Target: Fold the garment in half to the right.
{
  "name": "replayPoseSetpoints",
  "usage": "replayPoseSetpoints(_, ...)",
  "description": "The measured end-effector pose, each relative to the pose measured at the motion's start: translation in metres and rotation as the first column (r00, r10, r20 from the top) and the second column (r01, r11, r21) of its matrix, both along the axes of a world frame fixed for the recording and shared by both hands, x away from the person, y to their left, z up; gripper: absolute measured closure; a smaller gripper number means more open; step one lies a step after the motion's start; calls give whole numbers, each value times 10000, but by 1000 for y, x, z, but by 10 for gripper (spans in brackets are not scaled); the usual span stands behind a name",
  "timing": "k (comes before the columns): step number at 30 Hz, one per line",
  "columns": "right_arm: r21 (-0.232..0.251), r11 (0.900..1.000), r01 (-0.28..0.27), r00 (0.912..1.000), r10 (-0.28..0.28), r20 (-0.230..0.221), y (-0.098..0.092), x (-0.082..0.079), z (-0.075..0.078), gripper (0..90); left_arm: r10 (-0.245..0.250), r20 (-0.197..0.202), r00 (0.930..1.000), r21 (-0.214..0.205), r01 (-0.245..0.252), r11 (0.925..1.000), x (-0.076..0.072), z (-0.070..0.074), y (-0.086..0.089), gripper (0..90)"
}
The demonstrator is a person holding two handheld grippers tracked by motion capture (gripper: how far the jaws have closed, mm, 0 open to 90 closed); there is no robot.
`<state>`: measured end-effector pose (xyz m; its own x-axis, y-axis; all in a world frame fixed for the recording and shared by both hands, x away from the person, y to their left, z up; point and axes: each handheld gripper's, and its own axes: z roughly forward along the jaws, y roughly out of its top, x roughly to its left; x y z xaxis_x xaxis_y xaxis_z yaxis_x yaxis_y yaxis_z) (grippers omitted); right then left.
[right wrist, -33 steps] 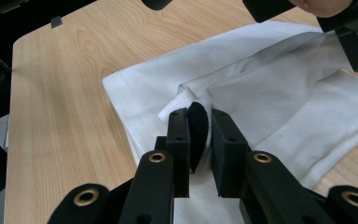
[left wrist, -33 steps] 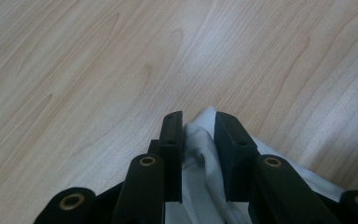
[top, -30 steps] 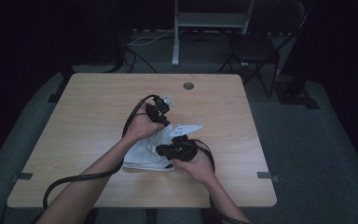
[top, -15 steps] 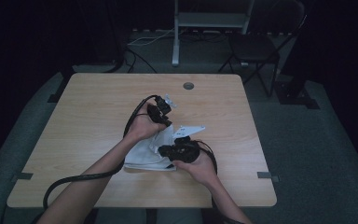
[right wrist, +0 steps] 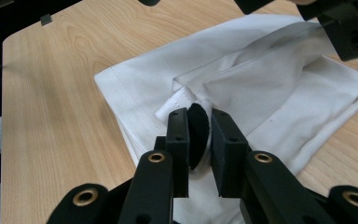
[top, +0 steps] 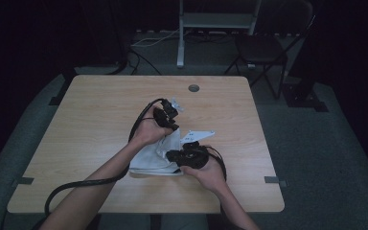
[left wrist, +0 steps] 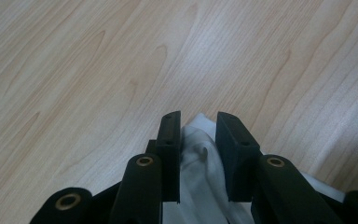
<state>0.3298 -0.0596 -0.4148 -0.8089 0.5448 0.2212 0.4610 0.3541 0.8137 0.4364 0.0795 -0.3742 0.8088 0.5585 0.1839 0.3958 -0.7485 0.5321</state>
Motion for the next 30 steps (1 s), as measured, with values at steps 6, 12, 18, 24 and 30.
replayPoseSetpoints(6,11,9999,146,9998,-146,-124,-5,-1,-3,788,-23,45,10000,-60,23,10000,-1,-1,-2,714)
replayPoseSetpoints(12,43,9996,265,9994,-264,-202,-8,-2,-5,784,-44,127,9999,-64,45,10000,-1,-2,-4,710)
replayPoseSetpoints(18,-52,9993,375,9991,-376,-196,-14,-5,-7,783,-35,166,9999,-128,37,9999,-2,-4,-7,709)
replayPoseSetpoints(24,-113,9990,423,9989,-426,-218,-18,-6,-8,785,-94,218,9997,-138,97,9999,-3,-5,-11,702)
replayPoseSetpoints(30,-170,9985,522,9983,-526,-235,-22,-7,-9,786,-103,296,9995,-291,112,9995,-3,-7,-13,701)
